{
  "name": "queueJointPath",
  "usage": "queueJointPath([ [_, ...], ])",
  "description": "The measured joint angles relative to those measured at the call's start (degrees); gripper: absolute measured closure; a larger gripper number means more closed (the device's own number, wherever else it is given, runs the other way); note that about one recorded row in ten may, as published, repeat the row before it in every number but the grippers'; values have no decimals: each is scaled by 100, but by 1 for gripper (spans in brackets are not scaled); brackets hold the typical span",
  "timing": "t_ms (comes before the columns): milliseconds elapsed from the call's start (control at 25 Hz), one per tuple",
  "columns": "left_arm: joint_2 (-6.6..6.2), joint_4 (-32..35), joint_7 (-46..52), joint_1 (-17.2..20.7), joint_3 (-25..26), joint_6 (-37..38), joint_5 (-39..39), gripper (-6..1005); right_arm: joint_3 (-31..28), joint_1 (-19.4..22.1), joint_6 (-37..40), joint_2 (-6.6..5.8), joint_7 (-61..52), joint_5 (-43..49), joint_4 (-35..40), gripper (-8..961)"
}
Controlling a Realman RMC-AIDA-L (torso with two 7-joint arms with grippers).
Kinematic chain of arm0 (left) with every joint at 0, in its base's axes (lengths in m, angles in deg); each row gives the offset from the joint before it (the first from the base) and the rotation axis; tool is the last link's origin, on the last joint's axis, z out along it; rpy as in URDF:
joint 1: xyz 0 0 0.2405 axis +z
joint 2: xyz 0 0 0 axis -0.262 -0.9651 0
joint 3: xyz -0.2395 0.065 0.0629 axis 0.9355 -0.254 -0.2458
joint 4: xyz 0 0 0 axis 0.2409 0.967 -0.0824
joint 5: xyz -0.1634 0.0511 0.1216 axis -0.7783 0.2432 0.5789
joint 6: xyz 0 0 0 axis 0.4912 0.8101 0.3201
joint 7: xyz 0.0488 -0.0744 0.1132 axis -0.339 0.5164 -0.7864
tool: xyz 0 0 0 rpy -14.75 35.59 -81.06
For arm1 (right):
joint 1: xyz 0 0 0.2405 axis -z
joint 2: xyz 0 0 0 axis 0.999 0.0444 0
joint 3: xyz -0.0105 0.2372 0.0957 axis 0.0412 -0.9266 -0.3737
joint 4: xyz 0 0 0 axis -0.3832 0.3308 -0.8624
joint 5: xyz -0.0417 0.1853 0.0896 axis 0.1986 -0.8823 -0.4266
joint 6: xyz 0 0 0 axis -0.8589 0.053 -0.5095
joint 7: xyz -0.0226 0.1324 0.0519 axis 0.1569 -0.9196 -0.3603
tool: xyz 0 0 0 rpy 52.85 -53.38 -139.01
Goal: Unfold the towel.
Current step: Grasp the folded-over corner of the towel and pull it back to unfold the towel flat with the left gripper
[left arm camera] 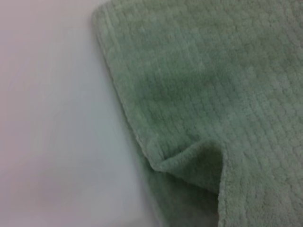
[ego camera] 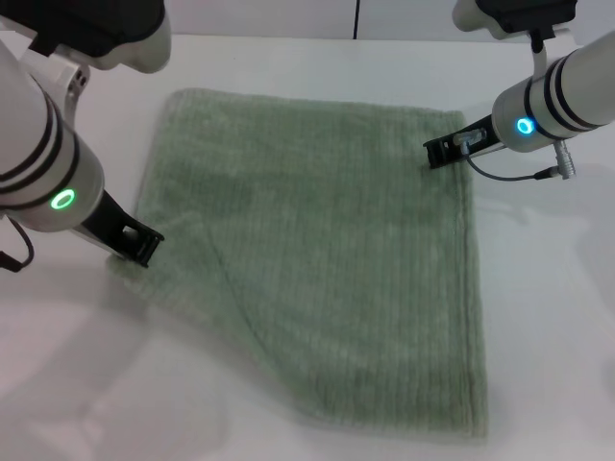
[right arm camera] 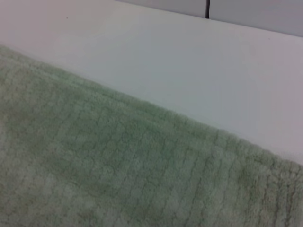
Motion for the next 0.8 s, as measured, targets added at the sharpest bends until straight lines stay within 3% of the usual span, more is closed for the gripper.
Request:
queueJointPath([
  [320, 37, 35, 163, 40, -10, -1, 0, 982, 0, 0, 19, 0, 68, 7, 2, 939],
  [800, -23, -9, 279, 251, 41, 44, 0, 980, 9, 0, 51, 0, 99, 7, 78, 938],
])
